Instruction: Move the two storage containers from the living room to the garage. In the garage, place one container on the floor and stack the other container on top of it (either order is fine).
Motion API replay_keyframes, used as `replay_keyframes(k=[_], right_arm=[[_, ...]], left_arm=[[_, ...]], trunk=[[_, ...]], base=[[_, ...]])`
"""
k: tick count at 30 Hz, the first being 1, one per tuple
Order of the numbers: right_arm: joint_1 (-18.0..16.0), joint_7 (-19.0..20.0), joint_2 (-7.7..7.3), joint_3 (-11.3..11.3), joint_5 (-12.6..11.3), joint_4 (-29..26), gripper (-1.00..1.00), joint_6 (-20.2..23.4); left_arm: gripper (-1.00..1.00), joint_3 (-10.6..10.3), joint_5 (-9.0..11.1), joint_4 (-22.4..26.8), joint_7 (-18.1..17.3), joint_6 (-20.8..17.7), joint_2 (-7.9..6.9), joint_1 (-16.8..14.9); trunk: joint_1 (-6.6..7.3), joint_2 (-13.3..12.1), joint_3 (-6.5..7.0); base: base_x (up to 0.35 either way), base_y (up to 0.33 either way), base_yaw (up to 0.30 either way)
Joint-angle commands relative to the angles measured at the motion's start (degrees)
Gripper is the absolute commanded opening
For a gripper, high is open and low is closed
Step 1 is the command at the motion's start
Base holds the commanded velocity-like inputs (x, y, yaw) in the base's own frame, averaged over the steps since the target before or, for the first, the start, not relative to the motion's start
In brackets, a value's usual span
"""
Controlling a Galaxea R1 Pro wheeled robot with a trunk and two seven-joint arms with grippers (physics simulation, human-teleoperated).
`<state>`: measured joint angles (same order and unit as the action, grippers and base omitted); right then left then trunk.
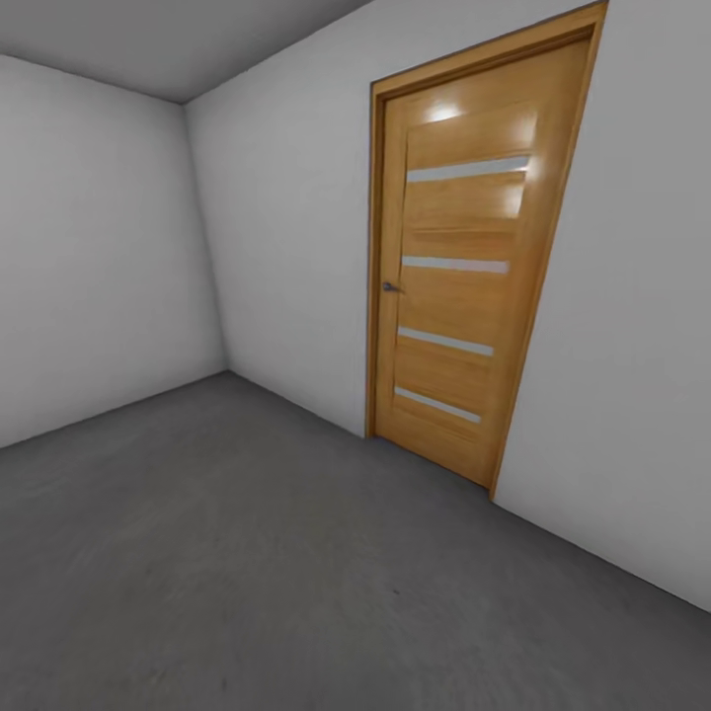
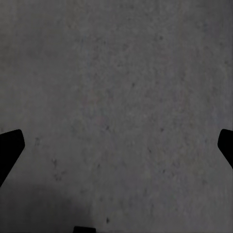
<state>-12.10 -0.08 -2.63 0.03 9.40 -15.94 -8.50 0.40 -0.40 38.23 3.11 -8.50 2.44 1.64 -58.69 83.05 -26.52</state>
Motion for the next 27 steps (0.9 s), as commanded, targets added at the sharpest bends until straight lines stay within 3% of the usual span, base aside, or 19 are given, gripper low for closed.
replay_keyframes(k=[1,20,27], right_arm=[[0.0,0.0,-0.01,0.0,0.4,0.0,1.0,-0.2],[0.0,0.0,-0.01,0.0,0.4,0.0,1.0,-0.2],[0.0,0.0,-0.01,0.0,0.4,0.0,1.0,-0.2]], left_arm=[[1.0,0.0,0.0,0.2,0.1,-0.4,0.03,0.0],[1.0,0.1,-0.1,0.2,0.2,-0.3,0.1,0.0],[1.0,0.4,0.0,-0.5,0.2,1.9,-0.07,0.0]], trunk=[[-0.04,0.0,-0.05],[-0.04,0.0,-0.05],[-0.04,0.0,-0.05]], base=[[0.32,0.096,0.0],[0.32,0.096,0.0],[0.321,0.096,0.0]])
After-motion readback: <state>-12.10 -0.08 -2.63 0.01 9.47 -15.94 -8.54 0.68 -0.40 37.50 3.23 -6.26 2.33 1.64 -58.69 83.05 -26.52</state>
